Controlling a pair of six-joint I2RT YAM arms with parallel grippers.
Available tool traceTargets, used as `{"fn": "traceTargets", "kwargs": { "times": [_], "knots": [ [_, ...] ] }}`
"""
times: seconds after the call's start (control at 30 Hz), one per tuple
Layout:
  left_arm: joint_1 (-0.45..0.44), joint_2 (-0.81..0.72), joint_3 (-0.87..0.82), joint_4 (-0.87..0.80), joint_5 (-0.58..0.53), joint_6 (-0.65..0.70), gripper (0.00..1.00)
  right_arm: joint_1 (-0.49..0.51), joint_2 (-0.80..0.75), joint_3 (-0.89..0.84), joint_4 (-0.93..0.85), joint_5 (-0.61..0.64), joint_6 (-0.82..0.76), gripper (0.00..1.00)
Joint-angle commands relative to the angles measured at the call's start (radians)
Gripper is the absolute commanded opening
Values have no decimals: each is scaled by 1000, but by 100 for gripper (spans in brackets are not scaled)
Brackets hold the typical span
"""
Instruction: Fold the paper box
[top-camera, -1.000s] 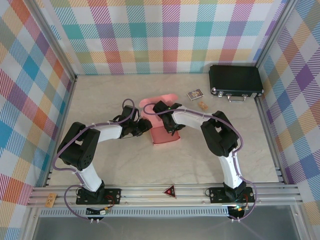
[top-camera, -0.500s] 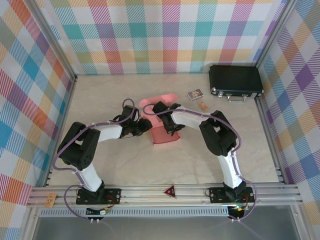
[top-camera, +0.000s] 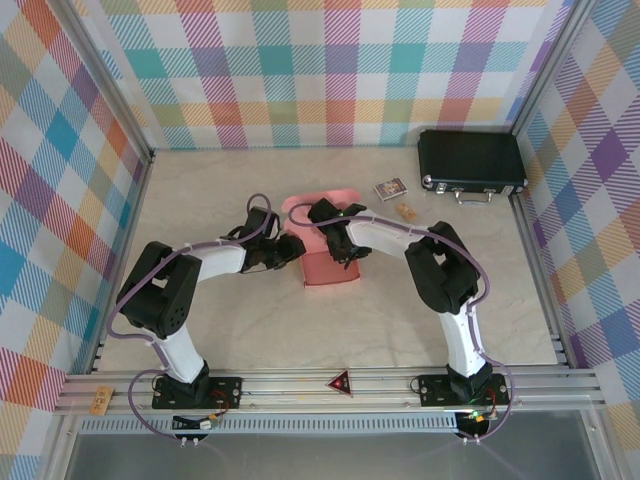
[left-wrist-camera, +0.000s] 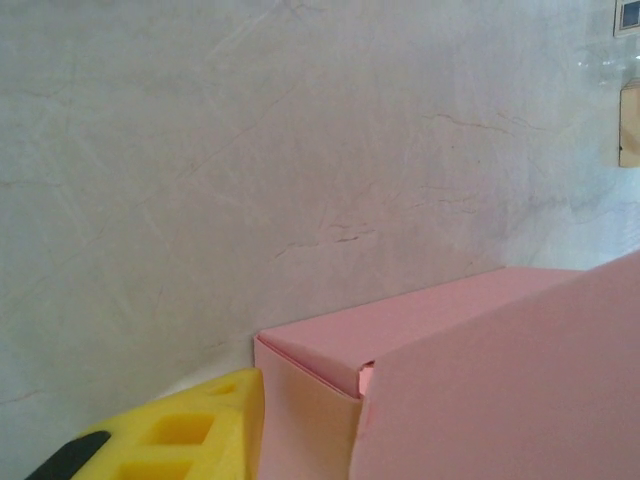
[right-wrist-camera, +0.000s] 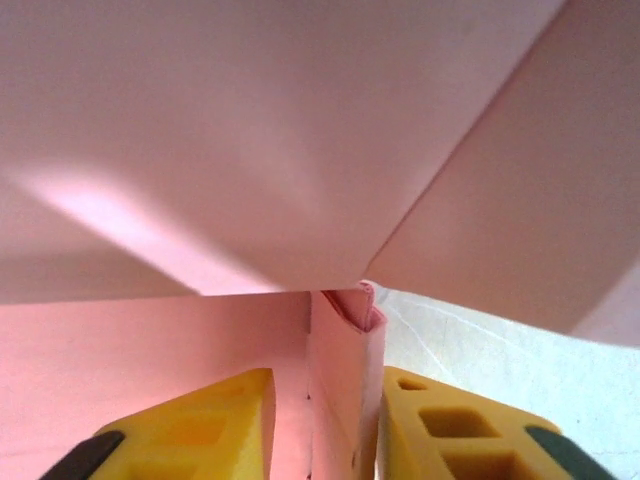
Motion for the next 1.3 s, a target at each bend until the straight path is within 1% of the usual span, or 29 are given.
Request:
{"fn": "traceTargets", "kwargs": {
  "times": [0.0, 0.13, 0.2, 0.33, 0.4, 0.53, 0.63, 0.77, 0.87, 0.93, 1.0, 1.1, 1.17, 1.27],
  "knots": [
    [-8, 22, 49, -47, 15, 42, 34, -2, -50, -15, -17, -20, 22, 37],
    [-8, 36, 82, -74, 13, 65, 34, -2, -76, -32, -7, -20, 30, 45],
    [-8, 34, 94, -93, 6, 76, 35, -5, -96, -42, -4, -18, 32, 47],
    [-8, 0, 100, -123, -12, 101, 39, -14, -156, -76, 20, -34, 31, 50],
    [-8, -30, 106, -147, -25, 120, 42, -20, -198, -105, 44, -44, 23, 52],
    [-8, -95, 115, -210, -69, 164, 52, -41, -291, -176, 117, -88, -23, 54],
    [-8, -143, 135, -279, -127, 213, 57, -67, -362, -222, 166, -133, -60, 56],
    [-5, -182, 181, -389, -203, 291, 61, -136, -441, -260, 218, -246, -119, 56],
    [9, -179, 229, -444, -229, 348, 63, -205, -470, -270, 245, -351, -178, 57],
    [19, -172, 258, -468, -230, 389, 66, -250, -472, -266, 250, -406, -223, 56],
    [29, -157, 296, -491, -229, 434, 71, -301, -461, -254, 251, -489, -277, 56],
    [41, -117, 349, -528, -225, 504, 73, -380, -433, -235, 252, -631, -332, 56],
    [47, -96, 376, -539, -205, 550, 75, -421, -413, -226, 266, -699, -366, 56],
    [55, -60, 411, -553, -154, 627, 75, -440, -395, -207, 278, -728, -442, 55]
  ]
}}
